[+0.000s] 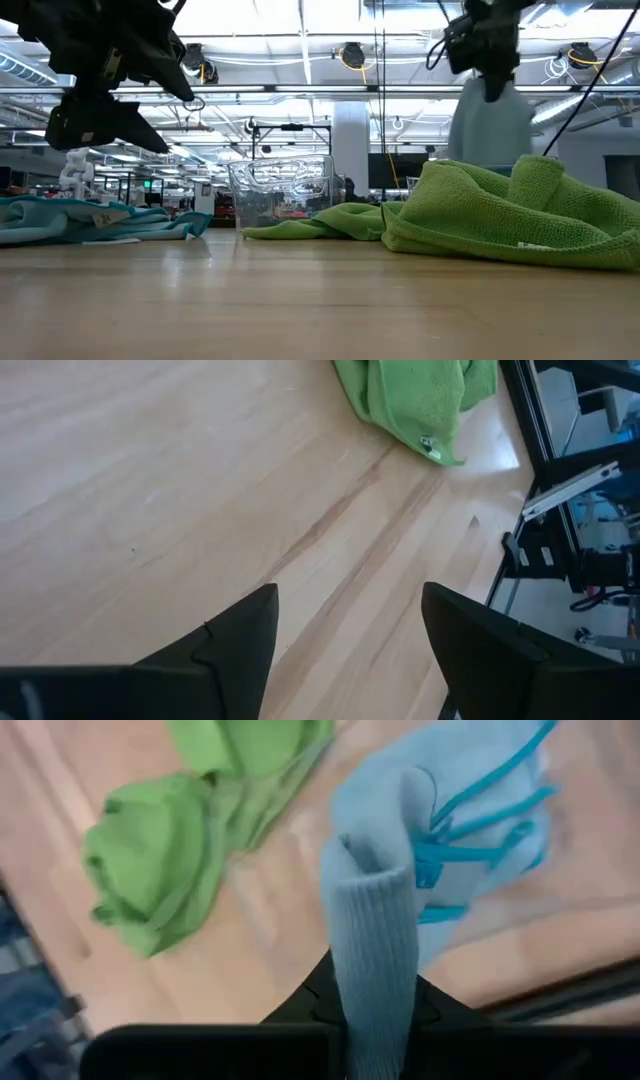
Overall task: Fold microfiber towels
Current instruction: Put the right blue microfiber towel into the right transparent bin
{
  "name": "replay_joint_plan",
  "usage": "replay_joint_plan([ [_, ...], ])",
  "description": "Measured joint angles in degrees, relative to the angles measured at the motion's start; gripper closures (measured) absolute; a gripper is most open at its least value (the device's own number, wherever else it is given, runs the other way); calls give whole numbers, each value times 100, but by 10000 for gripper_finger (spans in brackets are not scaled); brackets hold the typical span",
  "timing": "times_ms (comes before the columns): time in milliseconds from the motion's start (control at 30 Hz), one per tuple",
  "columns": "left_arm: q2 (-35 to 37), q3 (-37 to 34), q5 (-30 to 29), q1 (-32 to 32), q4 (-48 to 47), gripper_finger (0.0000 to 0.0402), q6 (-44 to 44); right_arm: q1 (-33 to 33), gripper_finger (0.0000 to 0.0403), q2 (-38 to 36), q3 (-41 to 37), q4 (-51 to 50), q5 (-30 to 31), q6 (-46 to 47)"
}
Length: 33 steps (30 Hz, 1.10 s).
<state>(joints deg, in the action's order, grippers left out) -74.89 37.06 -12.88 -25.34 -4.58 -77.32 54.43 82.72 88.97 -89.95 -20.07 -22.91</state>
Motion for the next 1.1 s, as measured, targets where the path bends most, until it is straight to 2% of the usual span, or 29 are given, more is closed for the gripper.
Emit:
replay_joint_plan([
  [167,0,0,-53,148,3,153,-43,-138,390,531,166,3,200,-410],
  [567,0,0,-327,240,11,153,-450,-922,390,1157,159,-7,178,-1570],
  [767,0,0,-354,240,11,153,-504,-957,390,1482,-22,0,-100,-2012],
  [833,0,0,-372,242,11,153,-549,-964,390,1622,-154,-15,73,-2252],
  [967,0,0,-399,247,11,153,-631,-925,390,1901,-351,211,857,-2254],
  [1100,0,0,-557,247,7,153,-683,-833,388,1965,-507,745,966,-2236],
])
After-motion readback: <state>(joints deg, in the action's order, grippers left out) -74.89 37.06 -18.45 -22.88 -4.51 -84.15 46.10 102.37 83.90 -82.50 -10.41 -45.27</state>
